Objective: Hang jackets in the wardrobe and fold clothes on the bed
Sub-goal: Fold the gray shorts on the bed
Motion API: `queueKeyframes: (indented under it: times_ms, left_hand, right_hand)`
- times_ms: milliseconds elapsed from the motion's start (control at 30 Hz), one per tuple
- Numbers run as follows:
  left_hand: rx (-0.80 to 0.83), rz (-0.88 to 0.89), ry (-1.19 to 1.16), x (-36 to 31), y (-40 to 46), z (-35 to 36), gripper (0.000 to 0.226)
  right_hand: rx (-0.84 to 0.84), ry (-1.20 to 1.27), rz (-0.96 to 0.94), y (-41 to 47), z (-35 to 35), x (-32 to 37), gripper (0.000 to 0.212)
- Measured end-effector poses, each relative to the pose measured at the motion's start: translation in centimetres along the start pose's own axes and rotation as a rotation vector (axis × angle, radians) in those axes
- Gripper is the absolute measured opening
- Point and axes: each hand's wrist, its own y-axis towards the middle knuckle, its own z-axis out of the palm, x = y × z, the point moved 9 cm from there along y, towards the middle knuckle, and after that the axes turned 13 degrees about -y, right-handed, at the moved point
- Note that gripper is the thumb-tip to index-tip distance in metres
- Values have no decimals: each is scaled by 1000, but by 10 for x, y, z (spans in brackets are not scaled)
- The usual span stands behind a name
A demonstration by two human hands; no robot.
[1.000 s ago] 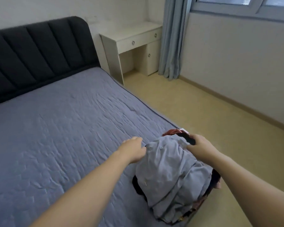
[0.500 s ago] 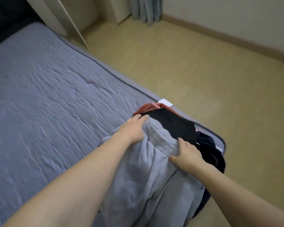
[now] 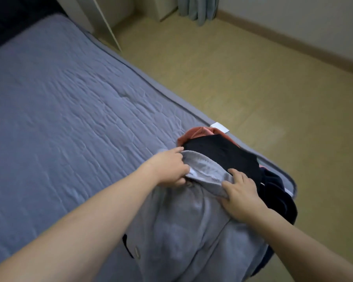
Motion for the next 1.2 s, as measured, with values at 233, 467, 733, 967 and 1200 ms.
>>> queueKeyframes:
  times_ms: [233, 467, 733, 967, 1200]
  left_hand:
    - [39, -372, 182, 52, -154, 11, 28]
    - [307, -782, 527, 96, -398, 46, 40]
    - [511, -1290, 456, 70, -779, 67, 41]
    - [271, -1742, 156, -33, -1034, 49, 43]
    - [211, -1907, -34, -108, -1106, 26, 34]
  right_hand:
    - [149, -69, 48, -29, -44, 75, 18]
    - [260, -315, -237, -104, -89, 272, 31]
    - [-260, -761, -298, -257, -255, 496, 23]
    - [-812, -719, -386, -433, -352, 617, 56]
    - [-946, -779, -455, -558, -371, 682, 53]
